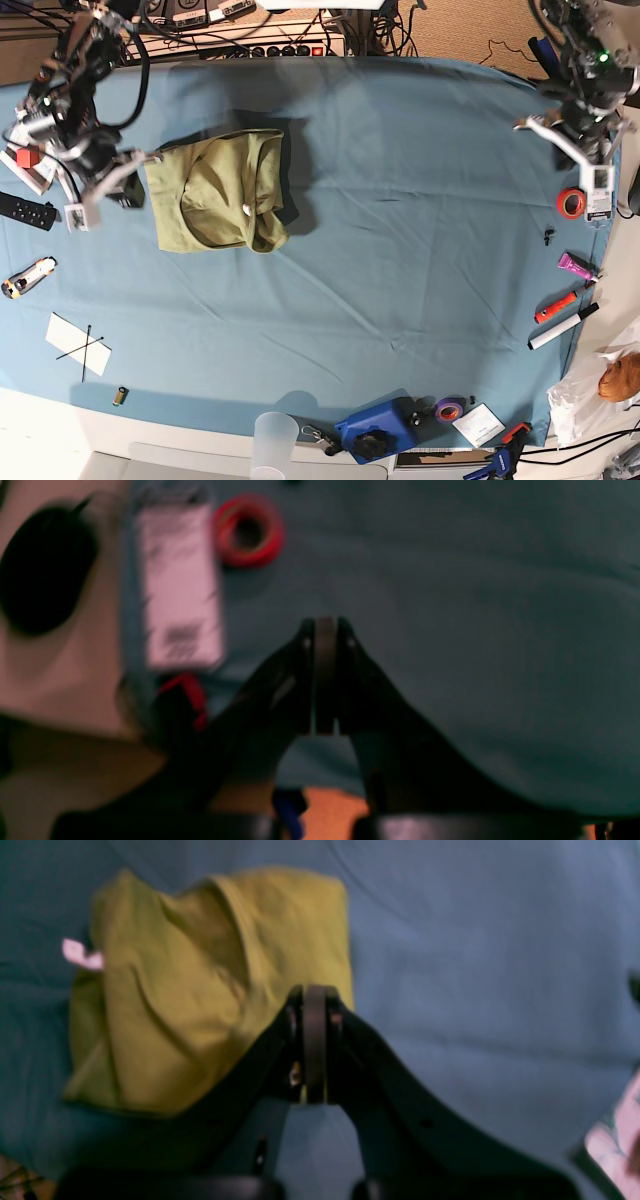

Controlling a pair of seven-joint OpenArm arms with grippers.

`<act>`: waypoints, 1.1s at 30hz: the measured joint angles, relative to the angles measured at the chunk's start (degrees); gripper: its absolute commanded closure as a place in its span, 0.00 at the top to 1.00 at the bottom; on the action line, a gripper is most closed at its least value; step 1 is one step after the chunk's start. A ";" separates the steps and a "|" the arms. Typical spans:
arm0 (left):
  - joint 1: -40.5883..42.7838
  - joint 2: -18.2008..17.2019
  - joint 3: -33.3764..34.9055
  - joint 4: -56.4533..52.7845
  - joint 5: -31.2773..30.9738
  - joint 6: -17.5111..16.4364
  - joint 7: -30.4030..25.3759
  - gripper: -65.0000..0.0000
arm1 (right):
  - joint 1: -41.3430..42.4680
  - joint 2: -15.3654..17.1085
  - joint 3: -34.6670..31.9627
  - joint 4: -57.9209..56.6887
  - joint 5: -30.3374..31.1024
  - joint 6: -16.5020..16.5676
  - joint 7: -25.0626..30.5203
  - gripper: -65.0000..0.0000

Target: Layout the t-shirt on the table in an organized manner, then fold the t-shirt properly

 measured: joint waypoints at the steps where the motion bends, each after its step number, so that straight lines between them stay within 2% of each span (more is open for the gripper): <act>1: 0.28 0.00 -1.03 0.00 -0.02 0.00 0.00 0.00 | -0.90 0.00 1.44 0.92 1.09 0.02 -0.44 0.00; 6: 2.29 0.00 -3.41 0.02 -2.45 -0.26 1.95 0.00 | -5.46 0.02 8.31 6.47 3.85 0.09 -2.71 0.00; 8: 4.09 -0.02 -3.41 0.04 -3.56 -2.82 3.85 0.00 | -7.91 0.02 10.75 8.28 3.80 0.09 -3.39 0.00; 12: 8.87 -0.02 -3.30 0.04 -3.78 -2.97 4.55 0.00 | -14.62 0.02 13.79 9.33 3.91 0.04 -3.80 0.00; 18: 16.52 -0.02 -3.30 0.04 -3.67 -2.97 4.50 0.00 | -24.59 0.02 14.10 9.29 8.46 0.55 -6.34 0.00; 28: 29.46 -0.04 -3.19 0.07 -3.67 -2.08 4.04 0.00 | -34.29 0.20 14.08 9.35 8.70 1.20 -6.75 0.00; 33: 35.39 -0.07 -3.19 0.17 -3.87 -1.29 3.67 0.00 | -40.24 2.80 14.03 9.05 8.31 1.20 -6.73 0.00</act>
